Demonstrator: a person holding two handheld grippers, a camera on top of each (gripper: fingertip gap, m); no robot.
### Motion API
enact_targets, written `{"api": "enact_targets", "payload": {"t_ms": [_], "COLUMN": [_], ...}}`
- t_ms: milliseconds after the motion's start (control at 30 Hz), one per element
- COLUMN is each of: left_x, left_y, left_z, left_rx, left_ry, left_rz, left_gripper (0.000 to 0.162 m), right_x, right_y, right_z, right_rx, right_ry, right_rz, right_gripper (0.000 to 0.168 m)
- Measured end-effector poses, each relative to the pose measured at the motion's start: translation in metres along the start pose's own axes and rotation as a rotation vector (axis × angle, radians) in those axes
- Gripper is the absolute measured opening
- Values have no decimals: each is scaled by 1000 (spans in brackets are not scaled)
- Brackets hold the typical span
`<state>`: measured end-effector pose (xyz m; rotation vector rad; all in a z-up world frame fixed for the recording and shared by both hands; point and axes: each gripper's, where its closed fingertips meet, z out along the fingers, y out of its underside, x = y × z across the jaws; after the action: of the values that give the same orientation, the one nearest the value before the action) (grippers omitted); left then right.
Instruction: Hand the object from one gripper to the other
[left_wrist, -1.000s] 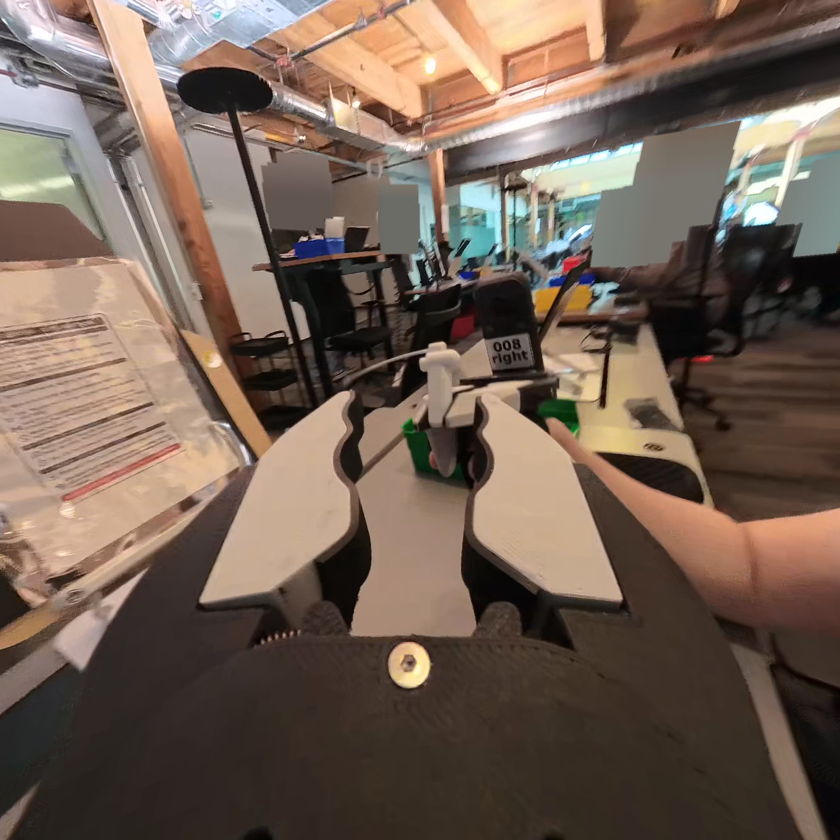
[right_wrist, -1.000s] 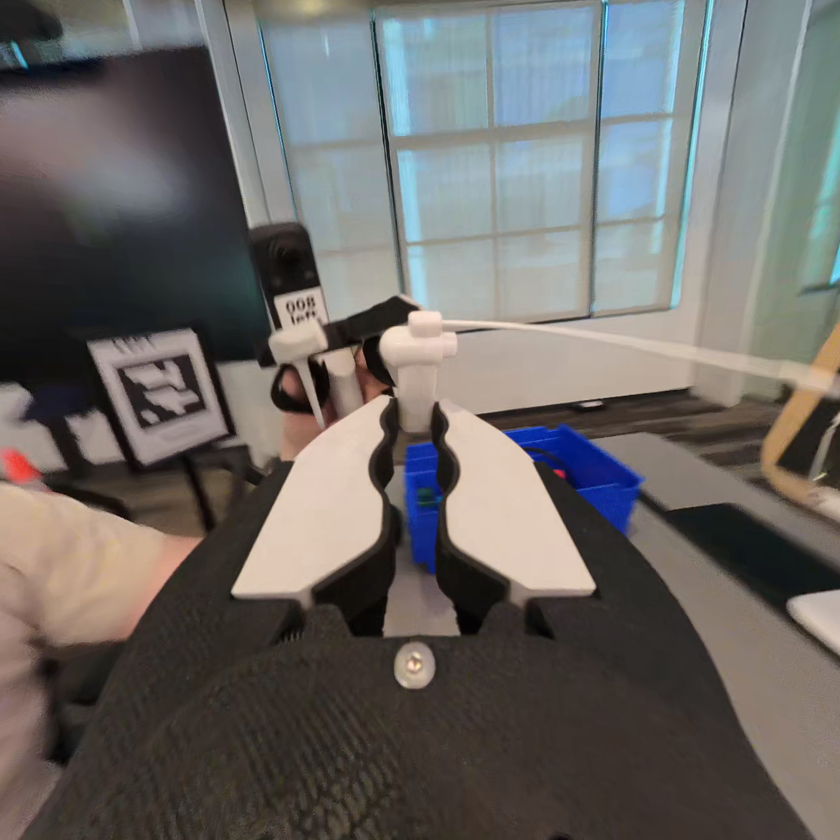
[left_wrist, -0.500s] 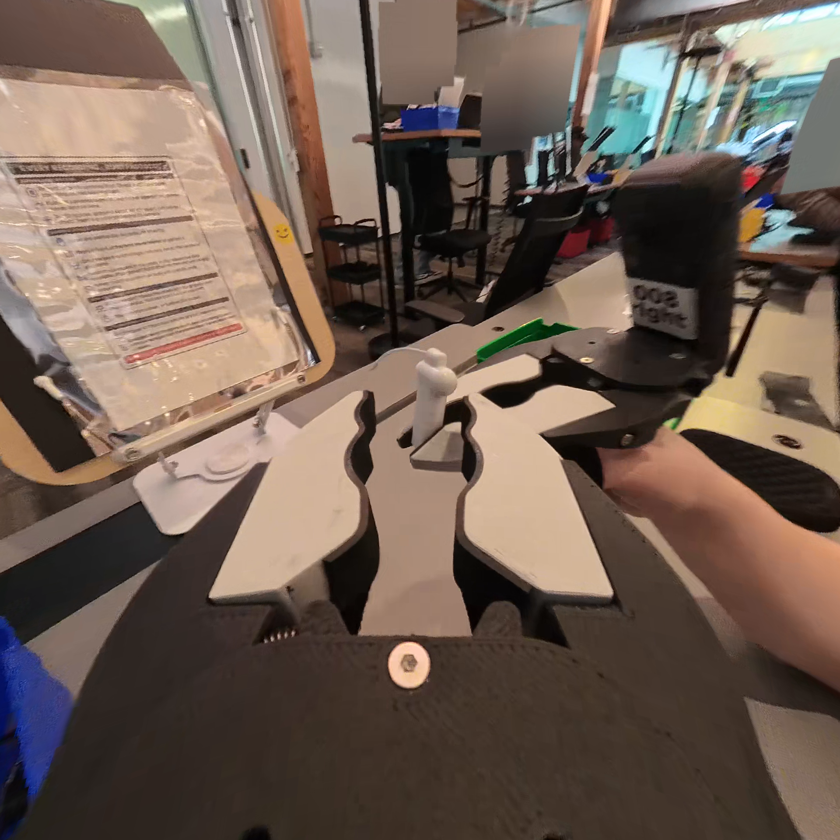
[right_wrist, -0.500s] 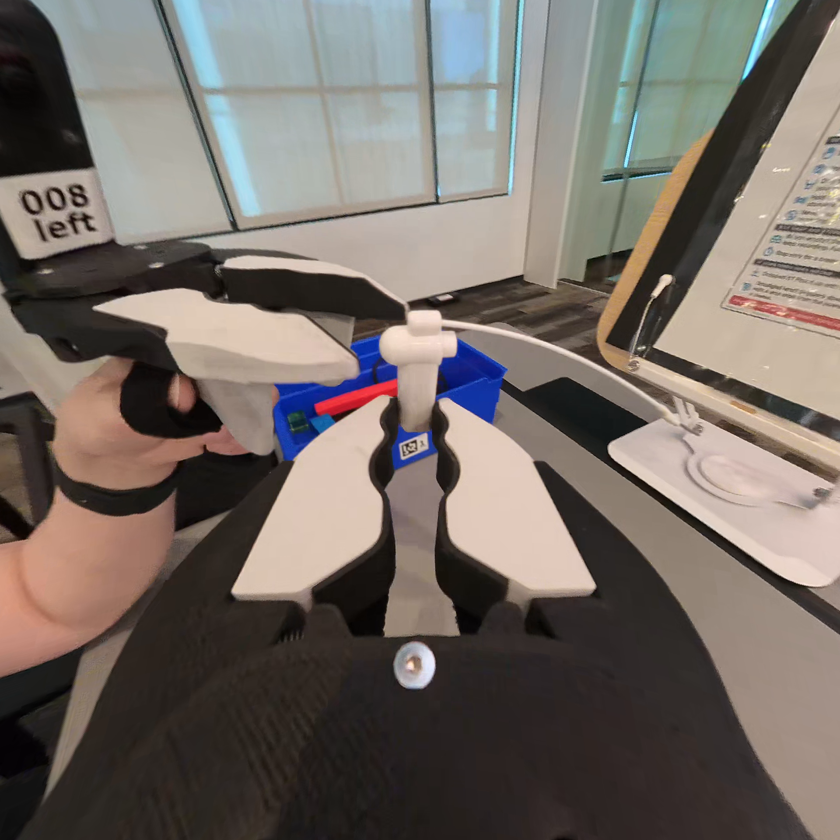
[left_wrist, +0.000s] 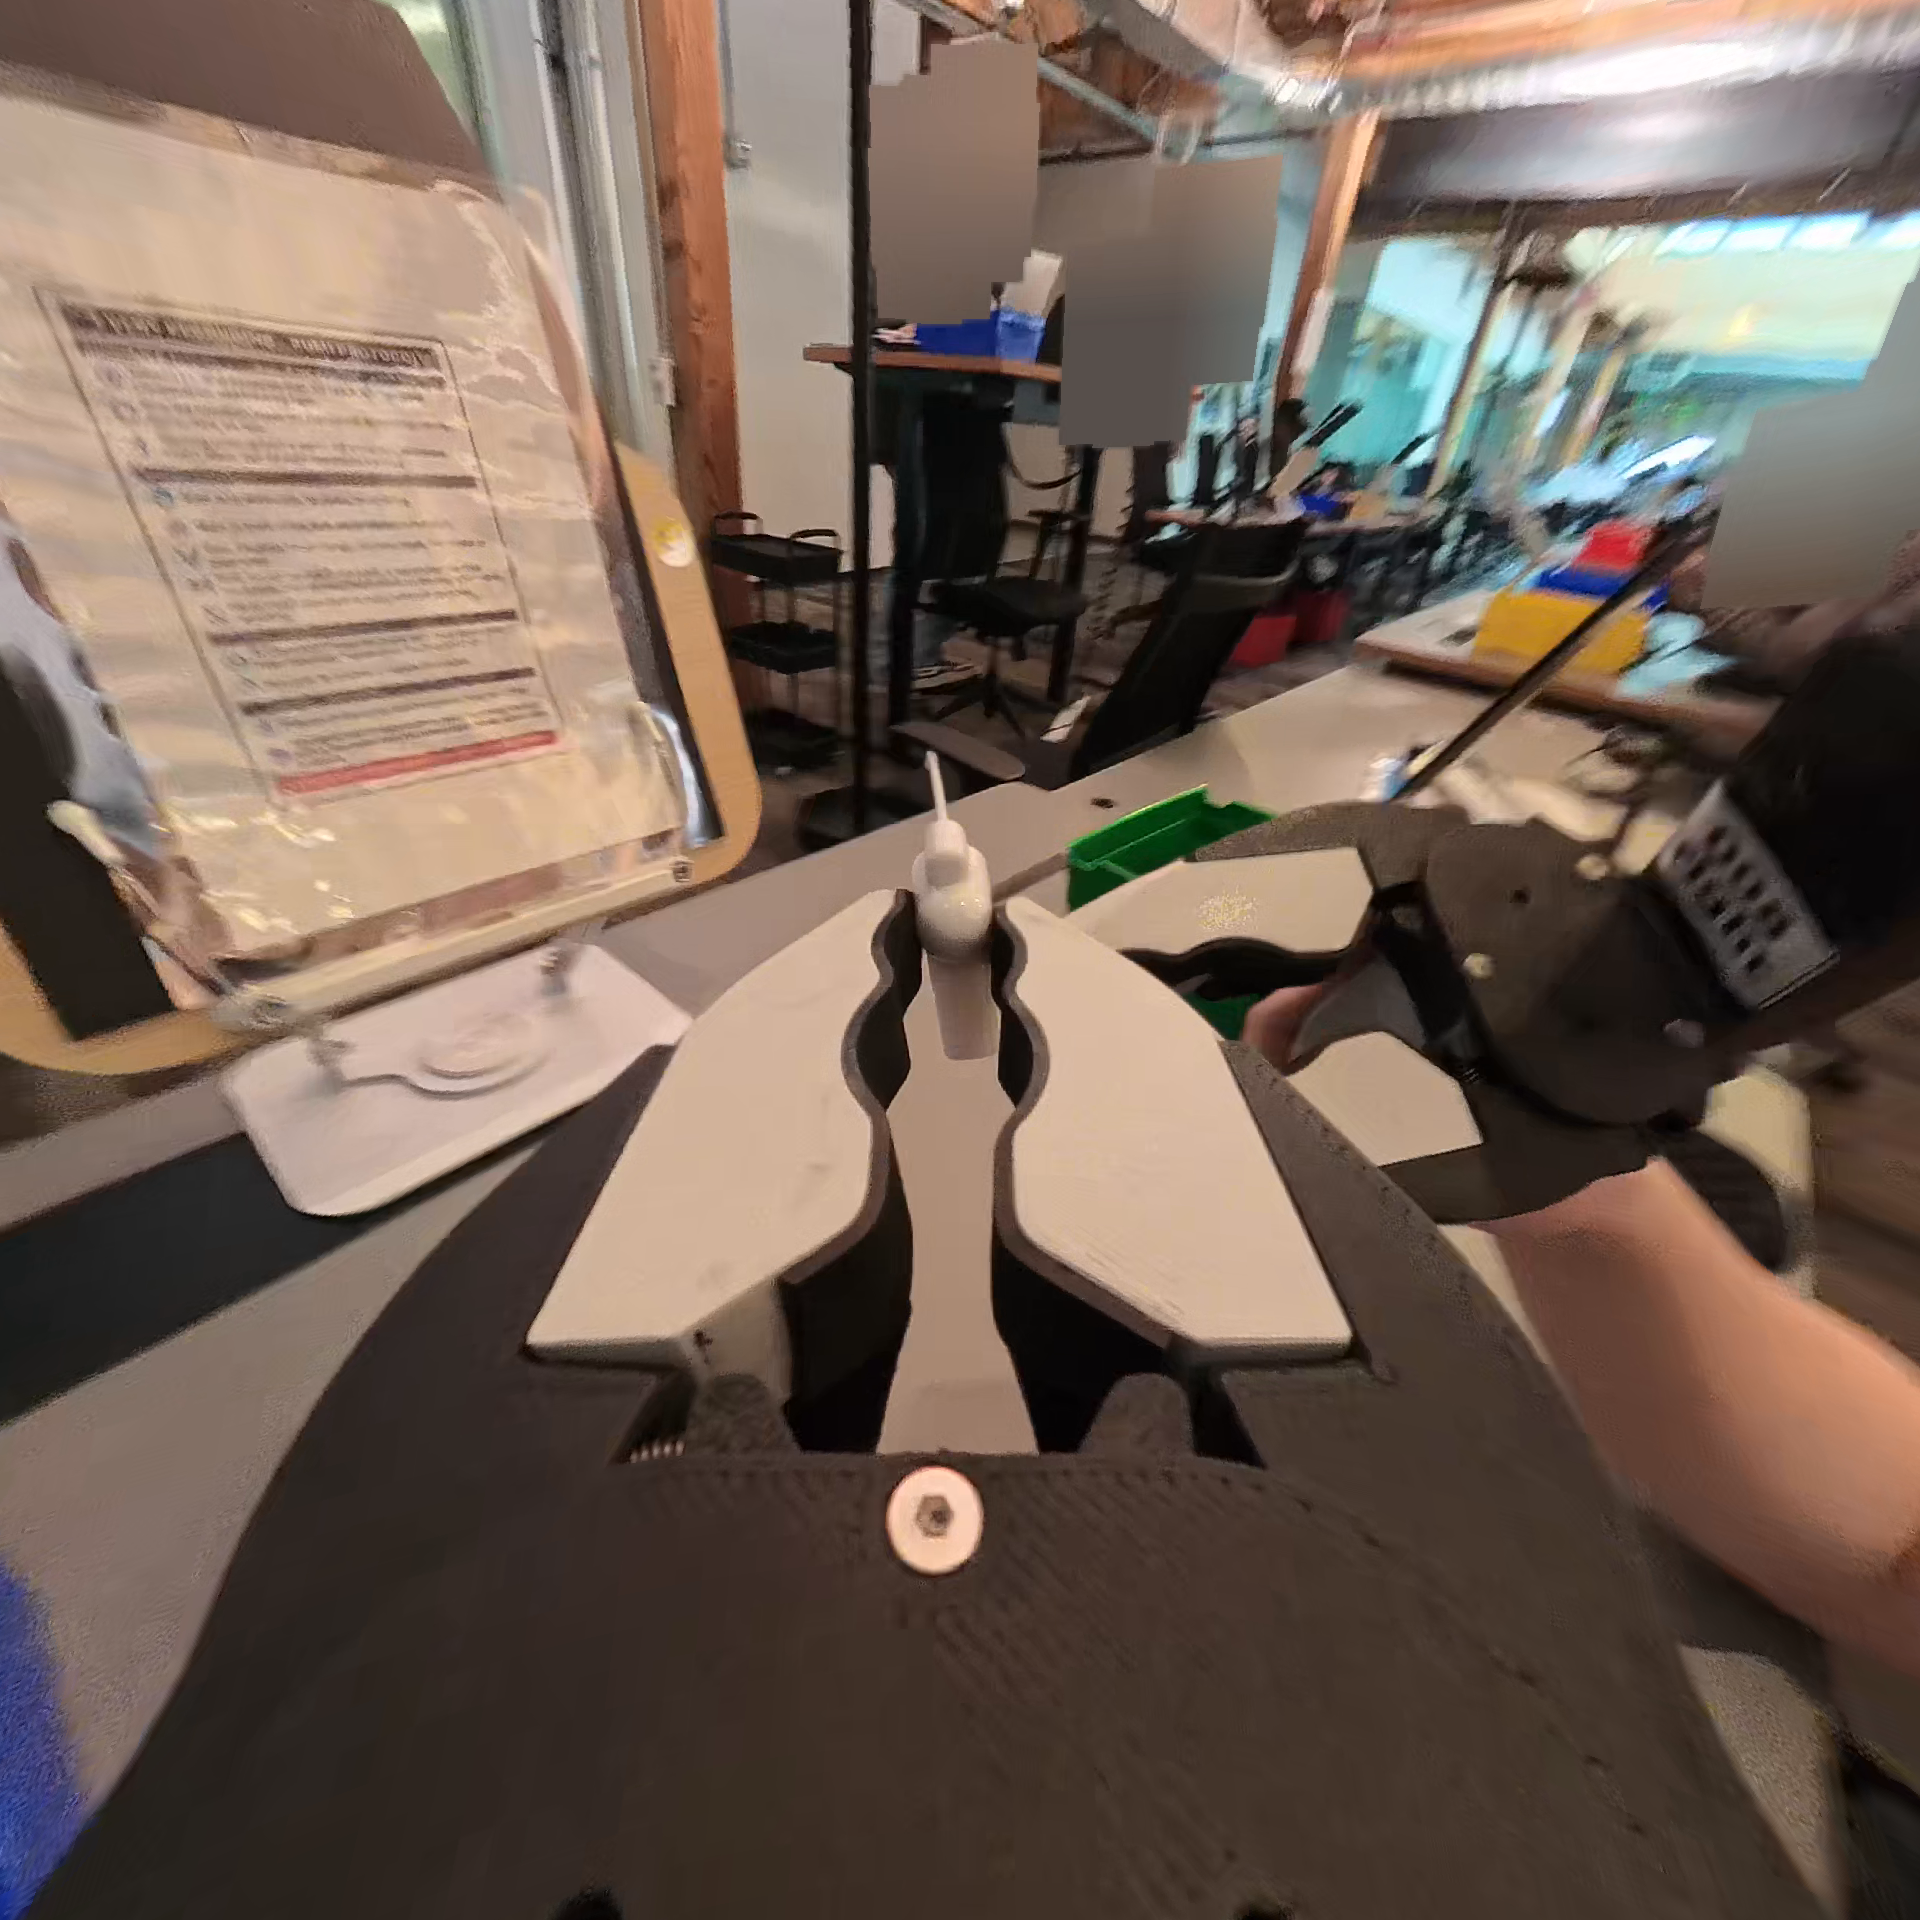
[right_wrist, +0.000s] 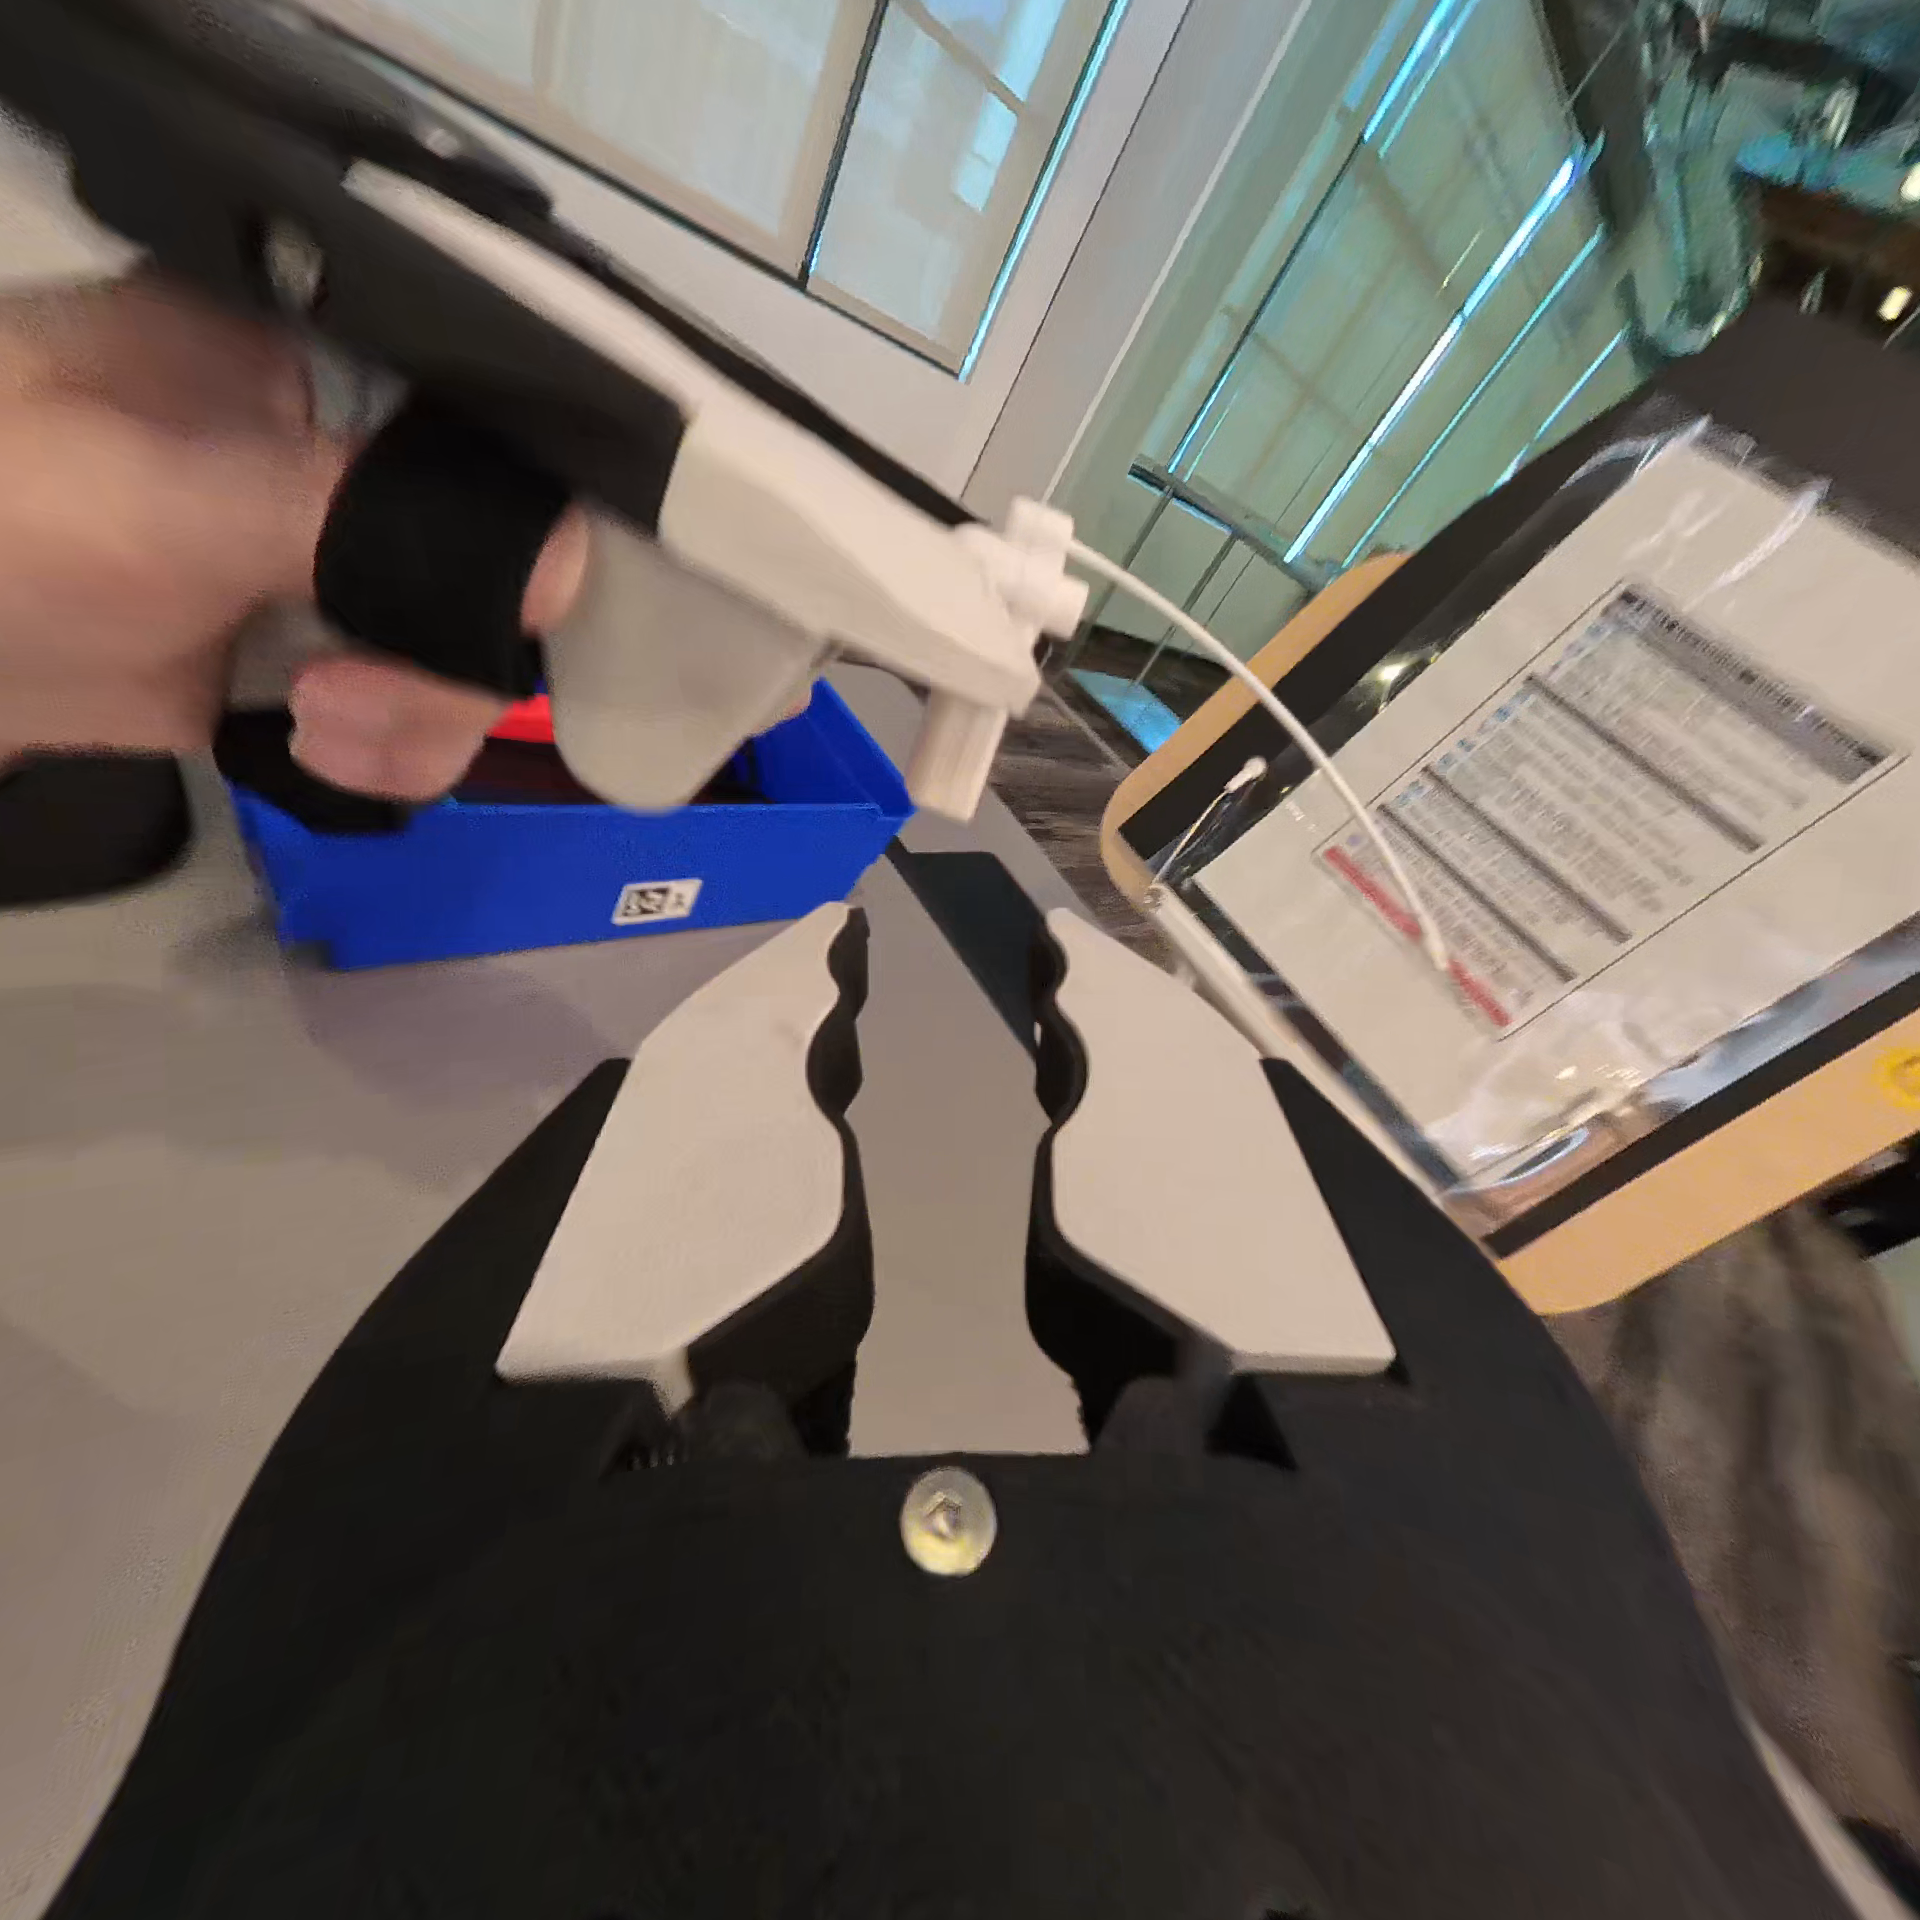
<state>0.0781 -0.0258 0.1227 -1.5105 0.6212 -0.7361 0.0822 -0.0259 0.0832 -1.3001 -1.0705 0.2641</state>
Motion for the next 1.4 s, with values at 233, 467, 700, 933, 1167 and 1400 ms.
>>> {"api": "enact_targets", "payload": {"t_ms": [233, 467, 700, 933, 1167, 1400], "left_x": [3, -3, 10, 33, 17, 0], "left_y": [-6, 38, 75, 78, 40, 40], "left_z": [-30, -38, -30, -26, -37, -52], "left_rx": [-46, -332, -549, -565, -377, -423], "left_ry": [486, 353, 263, 346, 222, 135], "left_rz": [-472, -204, -10, 40, 102, 121], "left_gripper": [12, 12, 12, 12, 51, 39], "right_x": [-6, -16, -22, -26, 89, 216], "right_y": [-29, -38, 8, 21, 13, 174], "right_z": [-24, -35, -4, 0, -82, -261], "right_rx": [163, 165, -69, -107, -90, -420], "right_ry": [68, 21, -23, -106, 166, 689], "right_rz": [-379, -411, -417, -359, 17, 637], "right_gripper": [26, 21, 23, 7, 1, 1]}}
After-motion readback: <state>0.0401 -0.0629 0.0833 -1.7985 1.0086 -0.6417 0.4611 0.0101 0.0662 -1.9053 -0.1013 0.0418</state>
